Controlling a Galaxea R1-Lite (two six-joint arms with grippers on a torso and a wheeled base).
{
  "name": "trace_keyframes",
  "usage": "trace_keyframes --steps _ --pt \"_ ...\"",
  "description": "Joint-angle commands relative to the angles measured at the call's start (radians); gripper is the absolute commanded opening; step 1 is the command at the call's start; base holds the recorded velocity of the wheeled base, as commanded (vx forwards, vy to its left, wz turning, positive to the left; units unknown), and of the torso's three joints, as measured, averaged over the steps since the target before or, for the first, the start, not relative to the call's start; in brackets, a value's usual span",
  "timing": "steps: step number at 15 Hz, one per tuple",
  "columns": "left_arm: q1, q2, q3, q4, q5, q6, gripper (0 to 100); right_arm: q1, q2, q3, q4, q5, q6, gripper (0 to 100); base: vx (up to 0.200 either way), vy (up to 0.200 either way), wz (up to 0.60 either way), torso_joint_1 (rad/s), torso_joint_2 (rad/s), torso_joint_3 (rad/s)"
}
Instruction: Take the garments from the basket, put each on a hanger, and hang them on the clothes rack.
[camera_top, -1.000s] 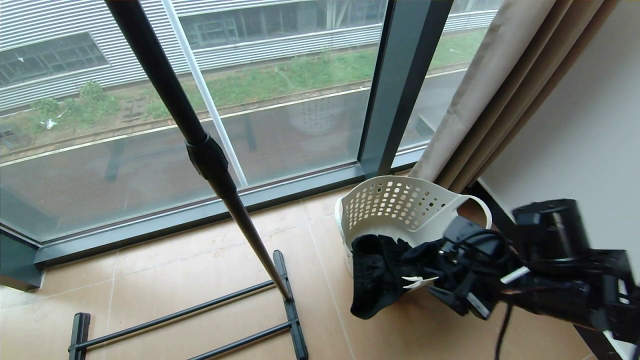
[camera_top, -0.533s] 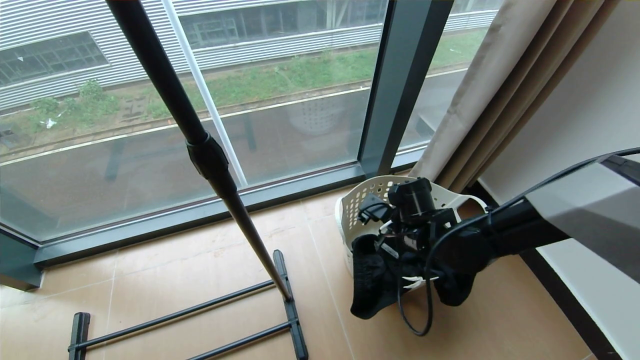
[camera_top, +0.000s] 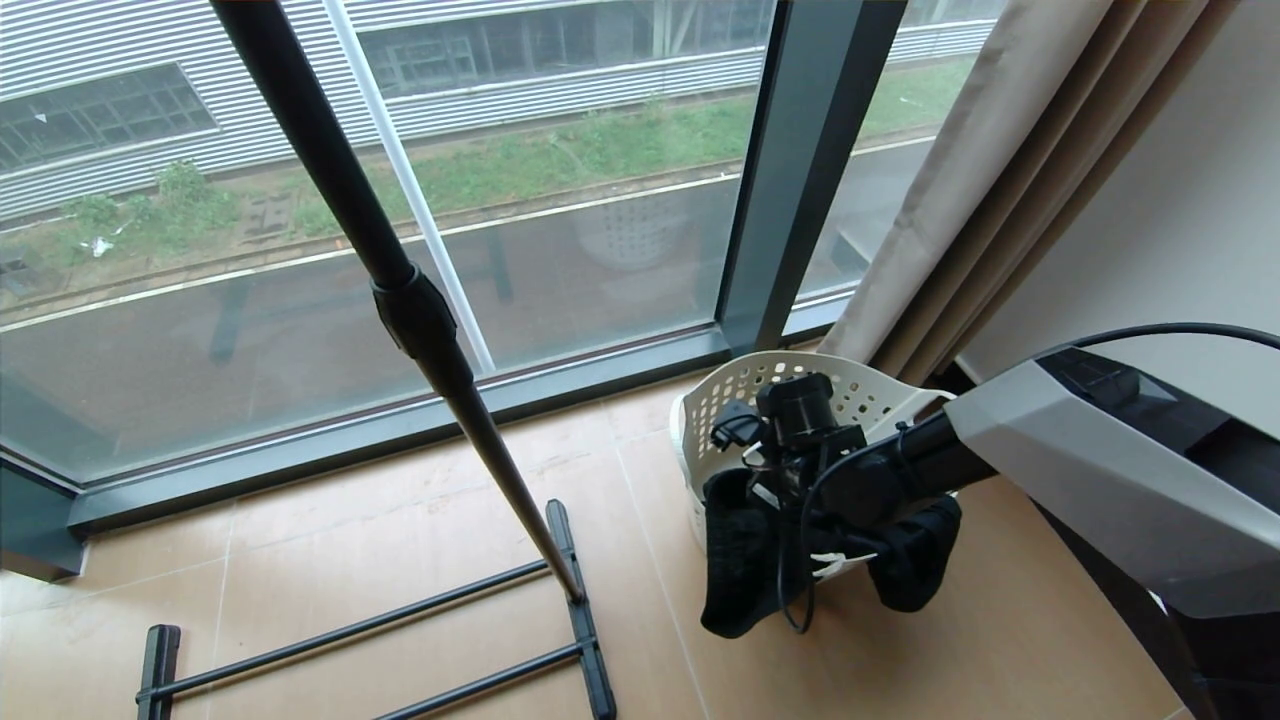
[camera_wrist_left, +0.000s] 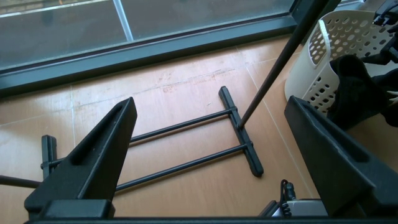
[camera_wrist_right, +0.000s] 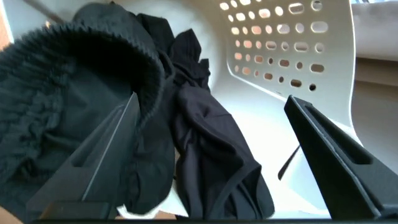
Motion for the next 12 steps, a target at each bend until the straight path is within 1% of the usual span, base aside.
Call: trace_keyframes --steps 1,2,3,7,10,12 --pt "0.000 0.001 0.000 0.000 0.001 -0.002 100 0.000 0.023 -0.029 0.001 0.010 0.001 100 0.000 0.000 0.00 0.000 0.00 0.000" --pt "0.000 0.001 0.000 0.000 0.001 0.000 100 0.000 0.028 -0.035 0.003 0.018 0.001 100 0.000 0.000 0.00 0.000 0.00 0.000" --pt "0.000 0.001 0.000 0.000 0.001 0.000 100 0.000 0.041 -0.046 0.000 0.041 0.002 100 0.000 0.000 0.00 0.000 0.00 0.000" --pt "0.000 0.001 0.000 0.000 0.001 0.000 100 0.000 0.080 -0.078 -0.005 0.050 0.006 100 0.000 0.000 0.00 0.000 0.00 0.000" --pt "0.000 0.001 0.000 0.000 0.001 0.000 100 0.000 0.164 -0.172 -0.008 0.052 0.009 100 0.000 0.000 0.00 0.000 0.00 0.000" --pt "0.000 0.001 0.000 0.000 0.001 0.000 100 -0.008 0.193 -0.211 -0.008 0.053 0.010 100 0.000 0.000 0.00 0.000 0.00 0.000"
